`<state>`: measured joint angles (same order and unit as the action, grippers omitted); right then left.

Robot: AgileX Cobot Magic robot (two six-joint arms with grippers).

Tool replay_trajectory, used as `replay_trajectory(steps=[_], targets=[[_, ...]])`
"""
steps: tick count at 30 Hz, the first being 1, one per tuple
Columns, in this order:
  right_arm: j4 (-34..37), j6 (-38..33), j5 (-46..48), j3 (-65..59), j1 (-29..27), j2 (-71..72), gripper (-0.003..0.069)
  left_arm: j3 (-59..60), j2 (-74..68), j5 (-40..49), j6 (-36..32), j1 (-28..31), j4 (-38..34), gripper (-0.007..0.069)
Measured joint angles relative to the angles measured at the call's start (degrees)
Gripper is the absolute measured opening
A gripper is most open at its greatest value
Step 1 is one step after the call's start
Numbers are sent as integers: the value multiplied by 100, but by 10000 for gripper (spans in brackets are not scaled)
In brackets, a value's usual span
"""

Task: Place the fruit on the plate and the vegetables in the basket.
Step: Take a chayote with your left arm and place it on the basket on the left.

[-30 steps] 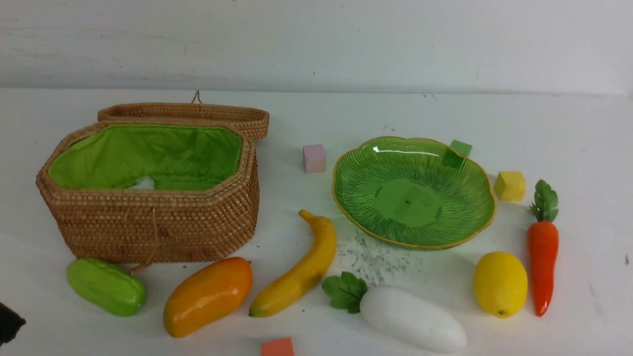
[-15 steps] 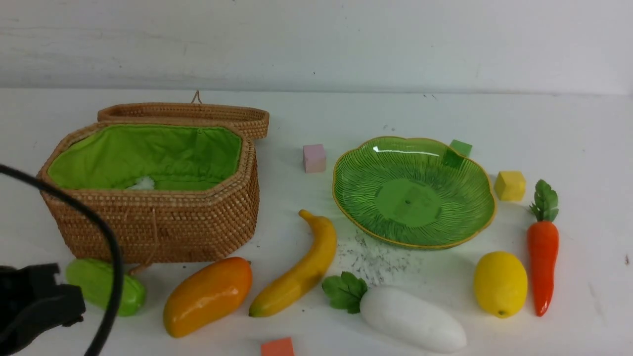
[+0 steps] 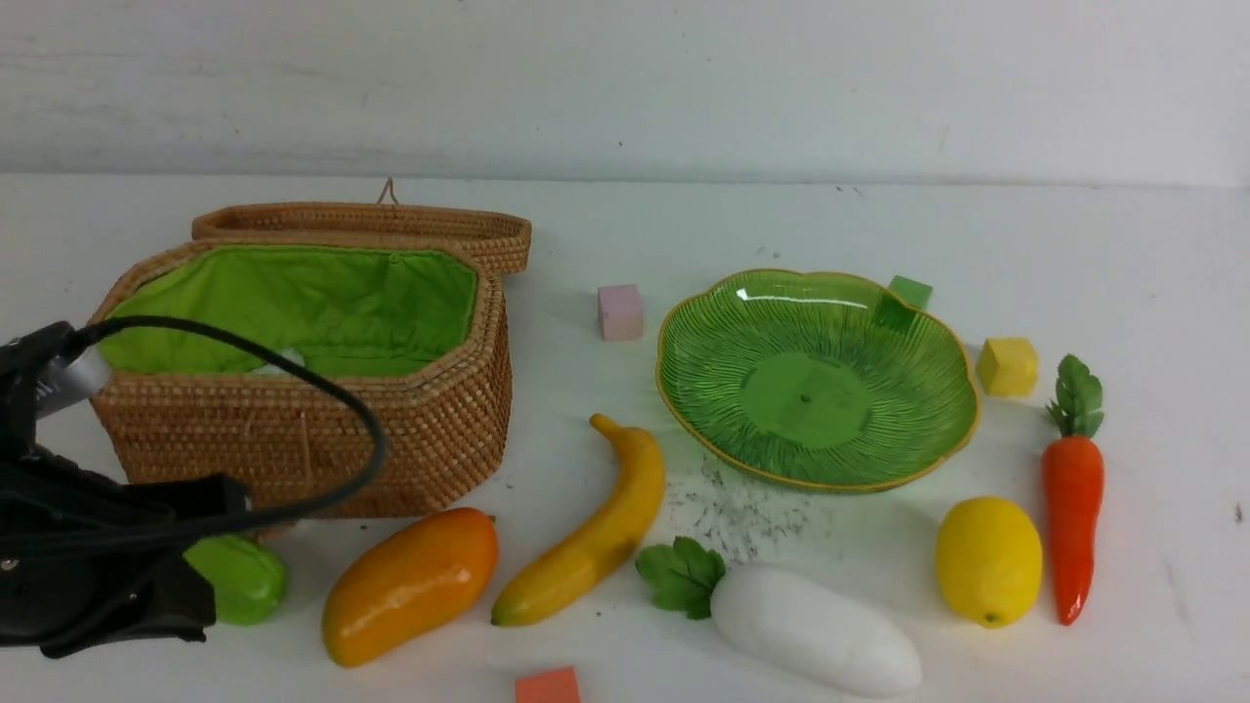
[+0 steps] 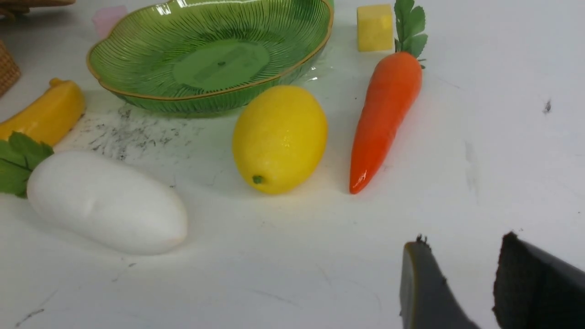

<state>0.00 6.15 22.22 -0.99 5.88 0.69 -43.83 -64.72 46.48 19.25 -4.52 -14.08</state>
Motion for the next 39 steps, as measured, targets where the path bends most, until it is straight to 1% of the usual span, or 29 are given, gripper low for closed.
replay_trajectory(steps=[4,5,7,8,10,11,13,16,17,20,23,26,30,39], targets=[[0,0,0,0,0,0,240,-7,-25,-503,497,0,464,-8],[0,0,0,0,0,0,240,-13,-62,-597,585,0,558,4],[0,0,0,0,0,0,240,-13,-190,-808,693,0,648,54],[0,0,0,0,0,0,240,-13,-284,-883,720,0,659,90],[0,0,0,0,0,0,240,-13,-526,-989,736,0,687,187],[0,0,0,0,0,0,240,-13,-550,-985,736,0,687,197],[0,0,0,0,0,0,240,-13,-888,-1087,756,0,712,331],[0,0,0,0,0,0,240,-13,-1216,-1216,803,0,782,465],[0,0,0,0,0,0,240,-13,-1311,-1280,861,0,830,507],[0,0,0,0,0,0,240,-13,-1511,-1512,1117,0,1022,593],[0,0,0,0,0,0,240,-13,-1652,-1817,1486,0,1342,623],[0,0,0,0,0,0,240,-13,-1754,-1995,1771,0,1633,624],[0,0,0,0,0,0,240,-13,-1959,-2224,2103,0,1837,615],[0,0,0,0,0,0,240,-18,-2481,-2609,2244,0,1893,594]])
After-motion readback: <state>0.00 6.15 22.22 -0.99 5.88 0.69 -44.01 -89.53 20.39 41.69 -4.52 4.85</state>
